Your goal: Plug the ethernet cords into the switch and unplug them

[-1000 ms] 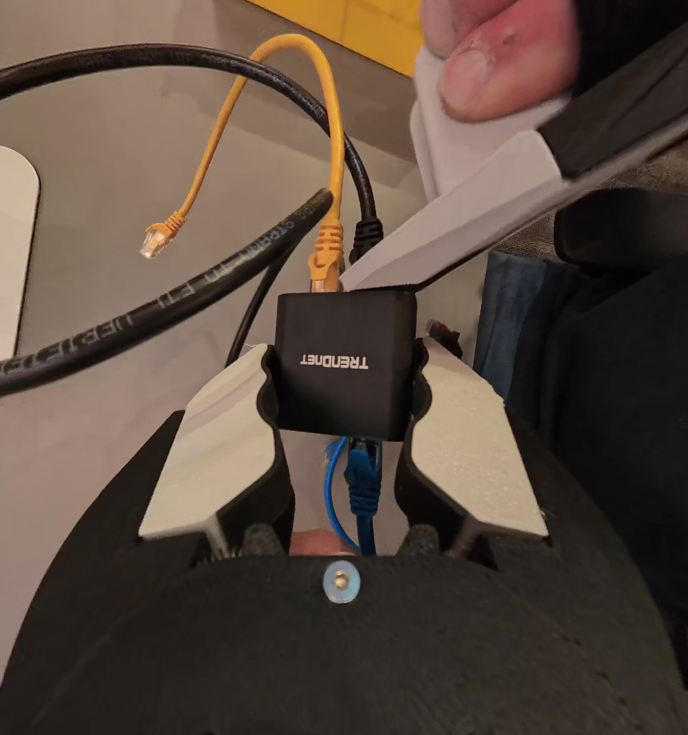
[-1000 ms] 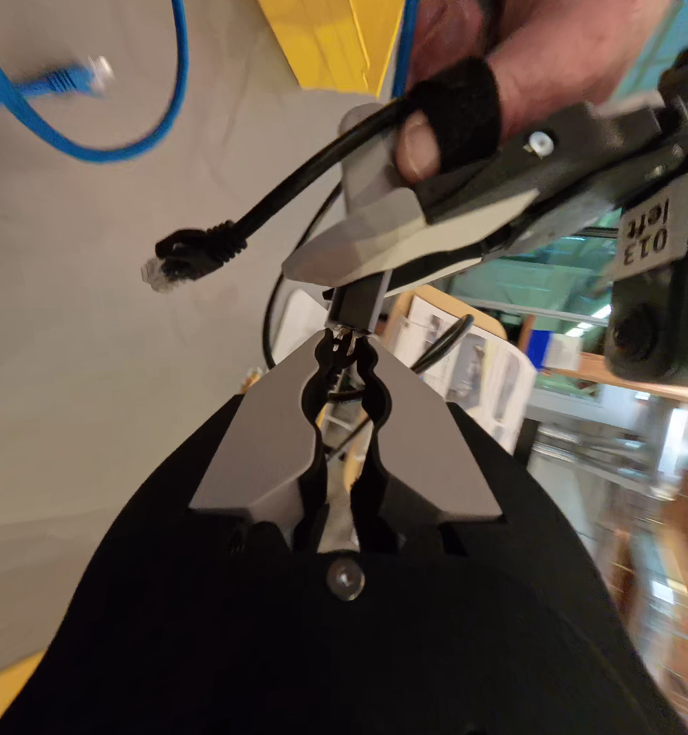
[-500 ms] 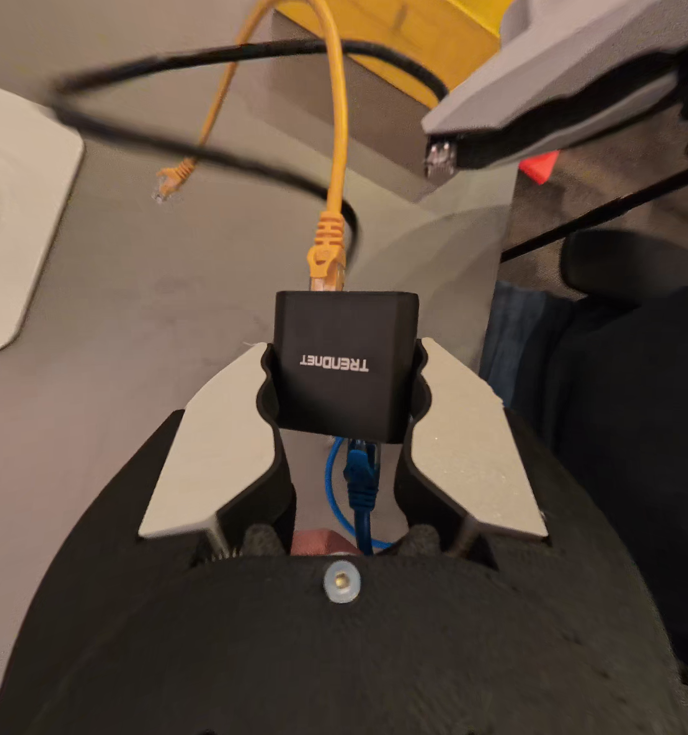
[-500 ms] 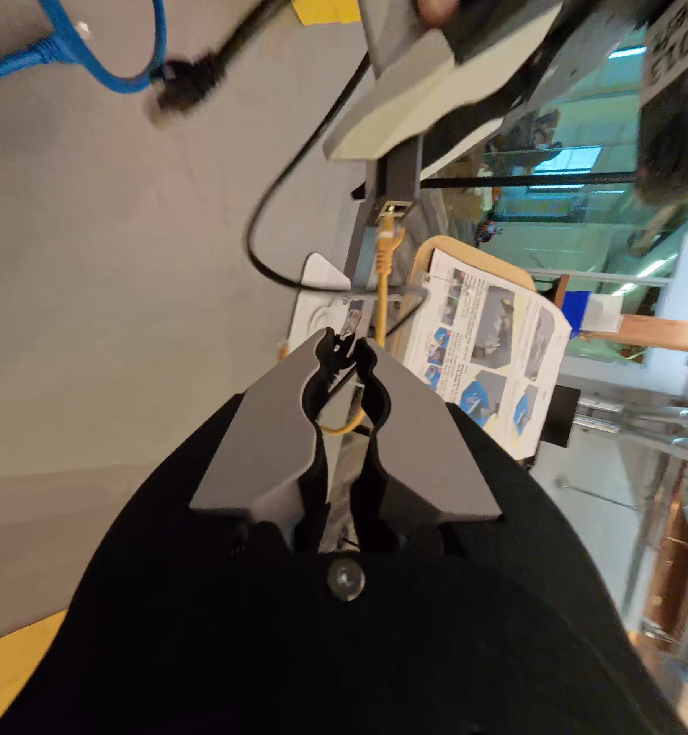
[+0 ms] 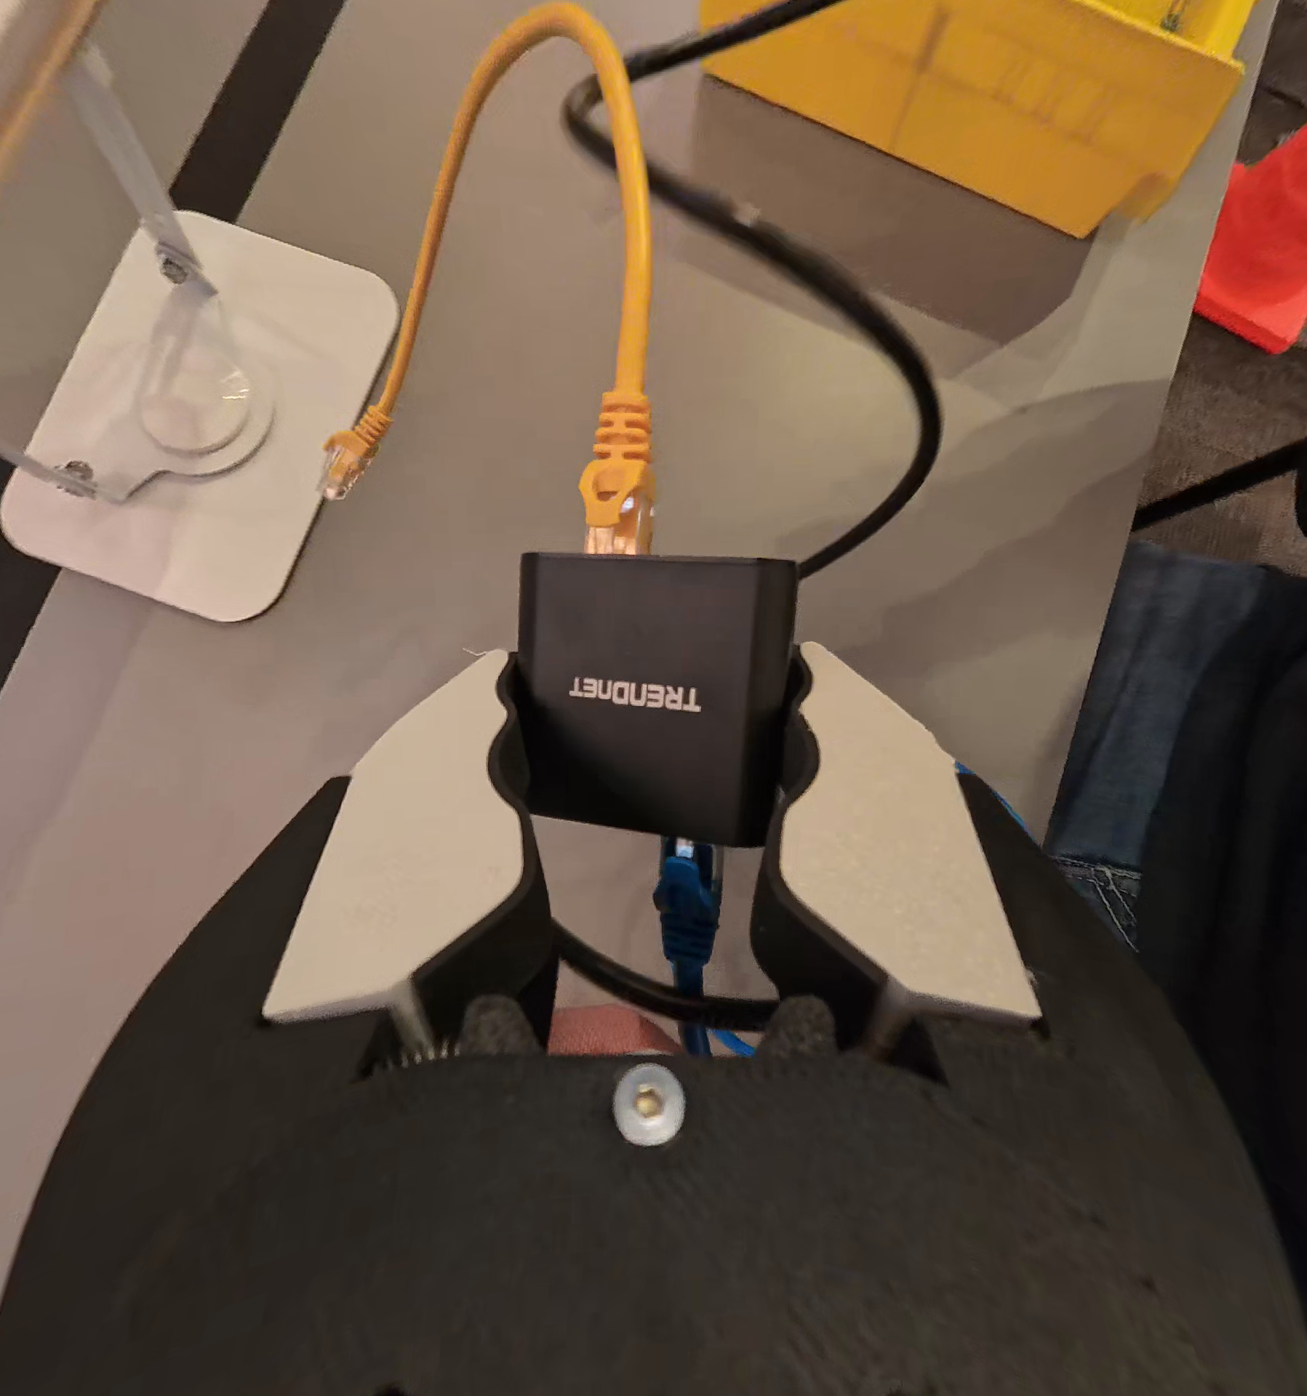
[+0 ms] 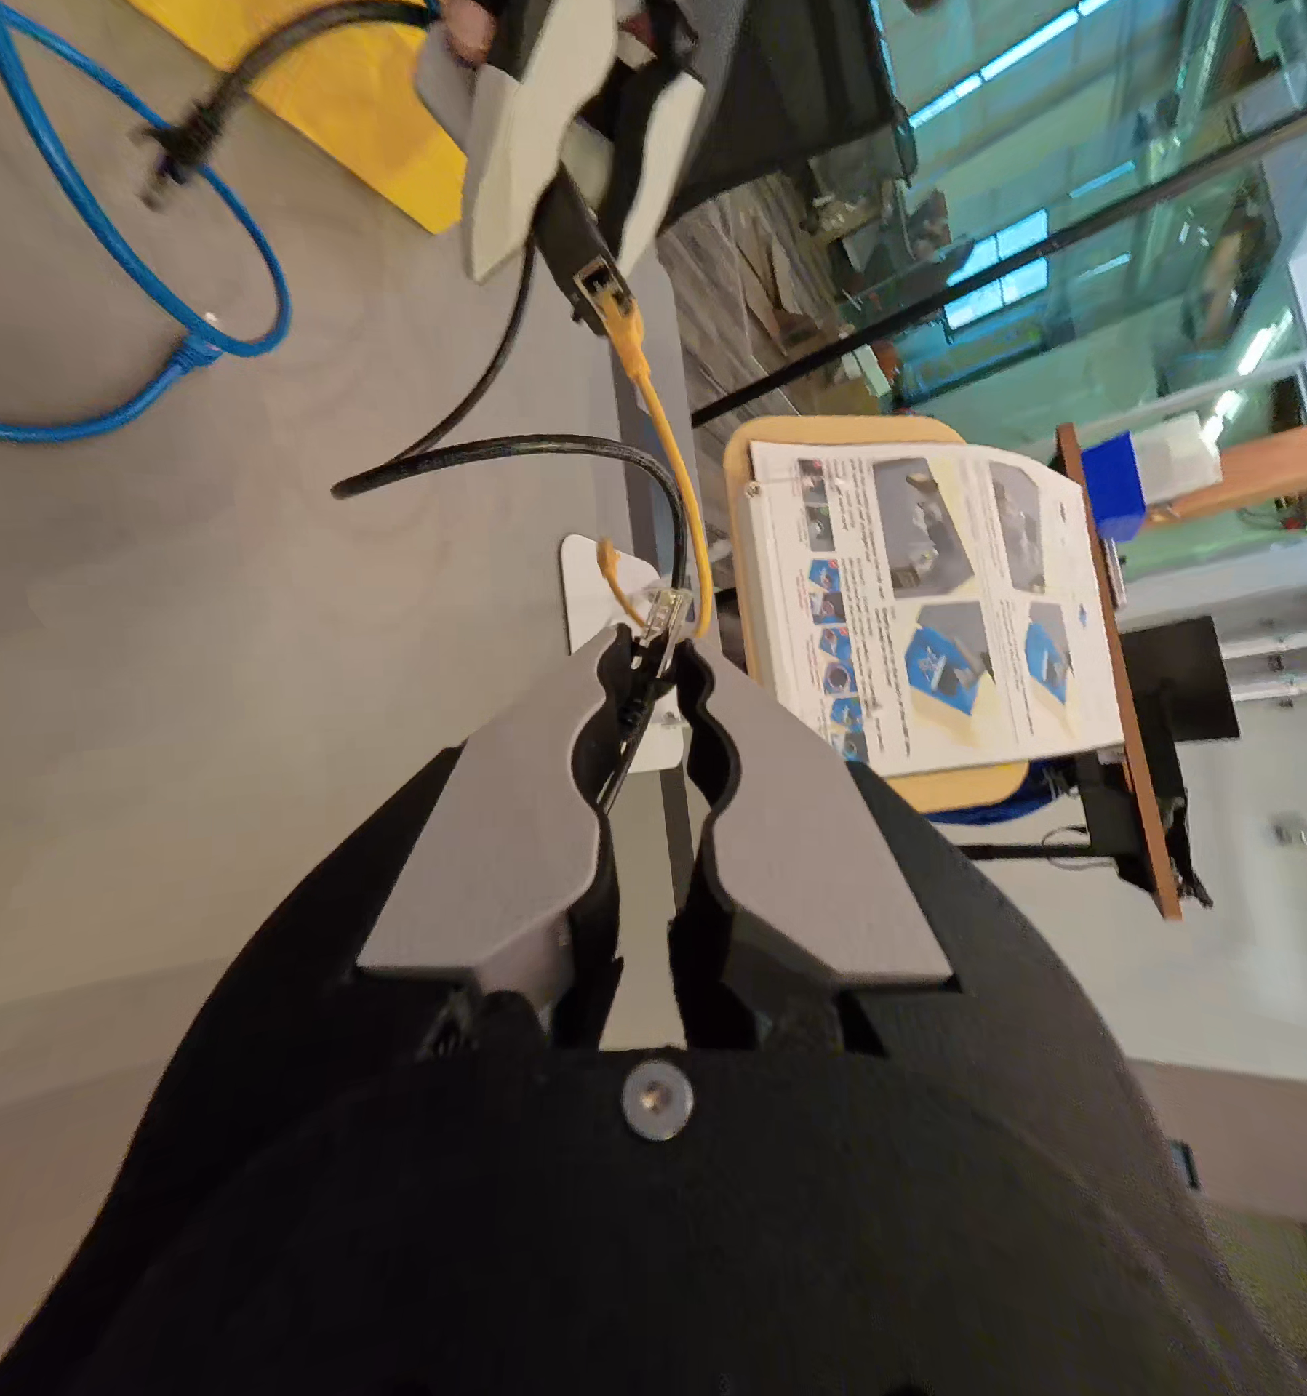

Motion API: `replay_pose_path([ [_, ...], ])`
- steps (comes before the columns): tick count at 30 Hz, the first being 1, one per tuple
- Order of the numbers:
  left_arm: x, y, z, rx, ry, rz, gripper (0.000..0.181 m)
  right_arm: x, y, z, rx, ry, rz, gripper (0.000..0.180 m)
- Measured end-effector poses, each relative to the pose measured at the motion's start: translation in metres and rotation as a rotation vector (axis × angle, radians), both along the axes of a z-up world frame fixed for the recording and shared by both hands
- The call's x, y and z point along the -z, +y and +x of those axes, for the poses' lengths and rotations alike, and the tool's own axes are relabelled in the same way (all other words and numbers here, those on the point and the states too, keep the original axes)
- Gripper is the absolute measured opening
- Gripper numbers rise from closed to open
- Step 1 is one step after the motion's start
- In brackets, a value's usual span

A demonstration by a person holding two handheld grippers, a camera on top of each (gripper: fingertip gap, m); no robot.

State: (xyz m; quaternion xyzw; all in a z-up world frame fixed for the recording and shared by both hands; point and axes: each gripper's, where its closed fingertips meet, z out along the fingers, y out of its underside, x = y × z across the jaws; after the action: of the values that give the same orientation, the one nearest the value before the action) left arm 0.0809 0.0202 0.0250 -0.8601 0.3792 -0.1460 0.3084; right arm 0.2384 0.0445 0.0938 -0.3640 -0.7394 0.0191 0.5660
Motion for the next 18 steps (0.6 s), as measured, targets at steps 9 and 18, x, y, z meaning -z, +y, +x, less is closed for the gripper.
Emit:
replay_pose_path([
  [9, -0.018, 0.005, -0.044, -0.143, -0.062, 0.091, 0.065, -0.044, 0.048, 0.061, 0.263, 0.091, 0.008, 0.010],
  [18, -0.027, 0.005, -0.045, -0.139, -0.243, 0.116, 0.065, -0.055, 0.062, 0.086, 0.375, 0.108, -0.050, 0.010],
])
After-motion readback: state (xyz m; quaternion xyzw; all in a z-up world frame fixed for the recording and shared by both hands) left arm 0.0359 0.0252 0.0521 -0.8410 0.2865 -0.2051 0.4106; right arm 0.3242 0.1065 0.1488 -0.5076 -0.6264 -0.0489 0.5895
